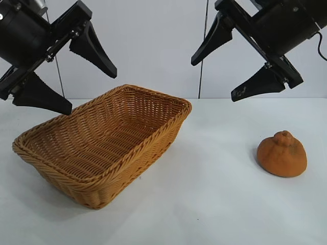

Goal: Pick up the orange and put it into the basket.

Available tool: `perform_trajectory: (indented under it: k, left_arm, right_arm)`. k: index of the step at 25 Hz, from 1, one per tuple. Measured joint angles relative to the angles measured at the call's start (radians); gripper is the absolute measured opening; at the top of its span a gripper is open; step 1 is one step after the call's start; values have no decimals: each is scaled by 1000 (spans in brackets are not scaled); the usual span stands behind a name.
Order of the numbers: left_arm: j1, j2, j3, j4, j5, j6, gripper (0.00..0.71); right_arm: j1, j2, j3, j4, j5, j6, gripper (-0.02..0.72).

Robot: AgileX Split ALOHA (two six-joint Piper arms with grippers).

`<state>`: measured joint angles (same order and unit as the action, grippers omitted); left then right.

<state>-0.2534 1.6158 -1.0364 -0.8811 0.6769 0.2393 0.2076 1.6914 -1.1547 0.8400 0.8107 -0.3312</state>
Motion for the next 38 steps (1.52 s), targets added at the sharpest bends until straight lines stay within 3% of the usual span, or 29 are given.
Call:
perform_trajectory:
  k: [31, 35, 38]
  left_arm:
    - [11, 0, 0, 12, 11, 2, 642]
    - [75, -29, 0, 107, 76, -56, 642]
    - [96, -76, 0, 266, 132, -208, 642]
  right_arm:
    - [0, 0, 0, -1, 25, 1, 619]
    - [0, 0, 0, -2, 28, 1, 619]
    - [0, 0, 0, -2, 33, 1, 619]
